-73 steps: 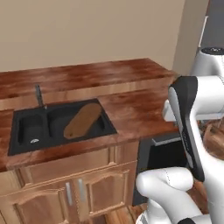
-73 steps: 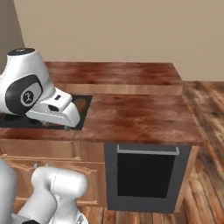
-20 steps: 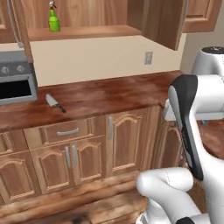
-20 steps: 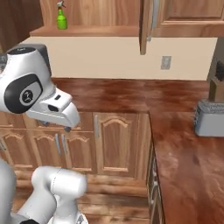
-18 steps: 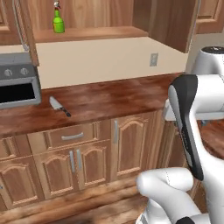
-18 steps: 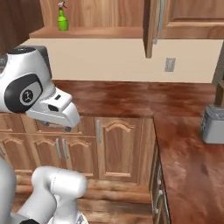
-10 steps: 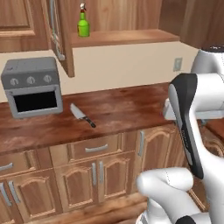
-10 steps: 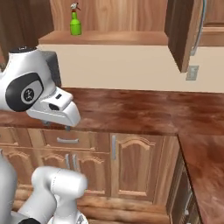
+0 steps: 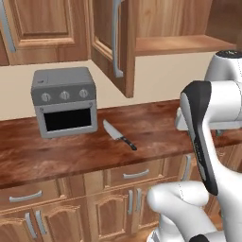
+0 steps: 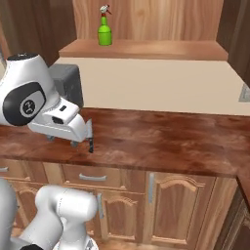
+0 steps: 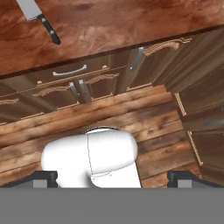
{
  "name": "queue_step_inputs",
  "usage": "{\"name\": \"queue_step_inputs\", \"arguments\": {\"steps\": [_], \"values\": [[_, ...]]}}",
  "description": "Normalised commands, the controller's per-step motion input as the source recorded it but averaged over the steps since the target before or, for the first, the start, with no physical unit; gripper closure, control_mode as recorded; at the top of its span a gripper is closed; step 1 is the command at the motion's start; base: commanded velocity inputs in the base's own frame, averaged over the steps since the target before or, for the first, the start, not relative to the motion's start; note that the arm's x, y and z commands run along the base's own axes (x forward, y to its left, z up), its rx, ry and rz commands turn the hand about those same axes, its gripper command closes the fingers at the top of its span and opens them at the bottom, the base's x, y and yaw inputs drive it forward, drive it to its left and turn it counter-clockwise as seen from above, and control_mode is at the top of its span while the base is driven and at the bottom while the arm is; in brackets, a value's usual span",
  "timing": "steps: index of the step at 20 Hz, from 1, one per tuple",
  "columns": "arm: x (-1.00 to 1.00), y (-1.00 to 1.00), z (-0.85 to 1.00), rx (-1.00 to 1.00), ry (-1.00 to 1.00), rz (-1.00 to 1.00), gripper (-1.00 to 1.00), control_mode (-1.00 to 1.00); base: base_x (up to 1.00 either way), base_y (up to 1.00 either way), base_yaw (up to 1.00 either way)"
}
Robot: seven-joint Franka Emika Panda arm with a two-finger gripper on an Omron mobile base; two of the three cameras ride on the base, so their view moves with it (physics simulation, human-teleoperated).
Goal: Move the cutting board and knife to the sink. Then move spray from the cabinet to the counter.
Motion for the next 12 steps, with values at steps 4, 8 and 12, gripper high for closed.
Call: {"name": "queue_step_inputs", "arguments": {"steps": [4, 8, 12], "values": [[0.00, 0.00, 0.00, 0.00, 0.00, 0.00, -1.00, 1.00, 0.38, 0.01, 0.04], [0.00, 0.00, 0.00, 0.00, 0.00, 0.00, -1.00, 1.00, 0.38, 0.00, 0.06], [0.00, 0.00, 0.00, 0.00, 0.00, 0.00, -1.00, 1.00, 0.44, 0.00, 0.07]]}}
